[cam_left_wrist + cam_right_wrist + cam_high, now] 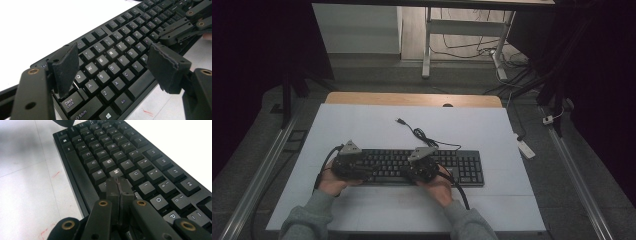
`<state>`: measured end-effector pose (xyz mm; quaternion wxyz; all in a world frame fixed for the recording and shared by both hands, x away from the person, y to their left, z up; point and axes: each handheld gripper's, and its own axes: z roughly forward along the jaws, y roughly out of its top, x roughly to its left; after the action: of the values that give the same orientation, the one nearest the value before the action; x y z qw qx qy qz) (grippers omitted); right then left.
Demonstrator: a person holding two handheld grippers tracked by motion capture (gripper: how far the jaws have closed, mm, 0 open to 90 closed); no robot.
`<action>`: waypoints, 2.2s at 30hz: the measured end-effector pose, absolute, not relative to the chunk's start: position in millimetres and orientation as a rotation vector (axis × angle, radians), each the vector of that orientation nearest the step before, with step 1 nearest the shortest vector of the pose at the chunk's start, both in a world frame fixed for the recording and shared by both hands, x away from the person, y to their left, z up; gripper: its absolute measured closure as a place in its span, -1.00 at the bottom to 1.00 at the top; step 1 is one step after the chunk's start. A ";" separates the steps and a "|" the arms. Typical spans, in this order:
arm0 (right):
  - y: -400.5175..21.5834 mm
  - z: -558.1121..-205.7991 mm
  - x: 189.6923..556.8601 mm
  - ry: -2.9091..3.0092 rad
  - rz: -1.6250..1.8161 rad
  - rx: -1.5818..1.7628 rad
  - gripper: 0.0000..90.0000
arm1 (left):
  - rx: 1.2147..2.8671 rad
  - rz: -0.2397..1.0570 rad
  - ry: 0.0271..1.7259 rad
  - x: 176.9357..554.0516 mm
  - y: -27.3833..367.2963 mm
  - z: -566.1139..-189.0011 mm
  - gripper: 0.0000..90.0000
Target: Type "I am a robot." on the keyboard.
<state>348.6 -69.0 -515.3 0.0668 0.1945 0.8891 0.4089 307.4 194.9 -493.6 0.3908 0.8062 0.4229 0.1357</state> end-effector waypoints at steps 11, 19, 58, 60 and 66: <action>-66.1 -519.3 349.6 2.689 1.209 0.593 0.98 | 2.049 0.347 1.073 307.4 195.4 -493.4 -0.43; -66.5 -517.8 348.5 2.677 1.204 0.599 0.99 | 2.047 0.350 1.069 307.1 195.7 -493.0 -0.43; -169.9 -494.5 329.6 2.451 1.278 0.709 0.06 | 2.028 0.342 1.070 306.9 199.4 -489.9 -0.43; -172.8 -494.7 328.9 2.448 1.273 0.713 0.04 | 2.027 0.340 1.072 307.1 199.2 -489.9 -0.43; -174.6 -495.5 328.5 2.446 1.279 0.713 0.03 | 2.023 0.337 1.078 307.1 199.1 -489.7 -0.46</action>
<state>328.5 -174.6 -495.5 0.1447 0.2475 0.8490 0.4439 307.1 199.1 -489.7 0.4010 0.7998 0.4263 0.1333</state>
